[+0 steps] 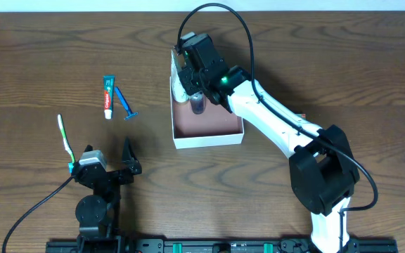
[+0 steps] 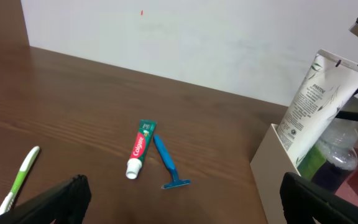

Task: Pack container
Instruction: 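Carry the pump bottle into the box beside the lotion tube, then release the bottle and lift the right gripper out of the box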

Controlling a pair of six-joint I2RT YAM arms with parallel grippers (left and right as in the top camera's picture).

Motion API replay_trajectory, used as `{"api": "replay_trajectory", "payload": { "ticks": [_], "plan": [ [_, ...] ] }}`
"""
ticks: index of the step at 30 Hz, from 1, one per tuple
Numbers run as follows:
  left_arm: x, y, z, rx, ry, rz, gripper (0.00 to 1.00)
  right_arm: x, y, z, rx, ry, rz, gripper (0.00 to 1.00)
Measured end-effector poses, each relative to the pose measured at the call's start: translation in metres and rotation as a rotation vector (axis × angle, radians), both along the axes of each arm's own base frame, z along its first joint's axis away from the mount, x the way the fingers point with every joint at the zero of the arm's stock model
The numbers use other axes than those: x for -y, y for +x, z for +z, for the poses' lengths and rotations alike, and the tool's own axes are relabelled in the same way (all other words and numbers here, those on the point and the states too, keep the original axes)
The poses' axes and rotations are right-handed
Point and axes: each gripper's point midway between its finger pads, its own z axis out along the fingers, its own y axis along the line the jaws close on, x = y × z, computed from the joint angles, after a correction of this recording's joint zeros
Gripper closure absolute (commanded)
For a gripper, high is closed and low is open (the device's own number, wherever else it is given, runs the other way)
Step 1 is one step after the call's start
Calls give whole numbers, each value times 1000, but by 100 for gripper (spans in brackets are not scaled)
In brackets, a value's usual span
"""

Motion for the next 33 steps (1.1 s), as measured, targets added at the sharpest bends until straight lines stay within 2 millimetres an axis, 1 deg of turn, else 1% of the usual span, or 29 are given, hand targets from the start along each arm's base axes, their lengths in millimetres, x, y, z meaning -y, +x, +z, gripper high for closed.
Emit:
{"api": "replay_trajectory", "payload": {
  "ticks": [3, 5, 15, 26, 30, 33],
  "plan": [
    [0, 0, 0, 0, 0, 0, 2, 0, 1, 1, 6, 4, -3, 61],
    [0, 0, 0, 0, 0, 0, 2, -1, 2, 2, 10, 5, -4, 58],
    [0, 0, 0, 0, 0, 0, 2, -2, 7, 7, 37, 14, -12, 53],
    [0, 0, 0, 0, 0, 0, 2, -1, 14, 13, 76, 19, -30, 50],
    [0, 0, 0, 0, 0, 0, 2, 2, 18, 20, 104, 16, -49, 44],
    [0, 0, 0, 0, 0, 0, 2, 5, 21, 31, 135, 19, -63, 42]
  ]
}}
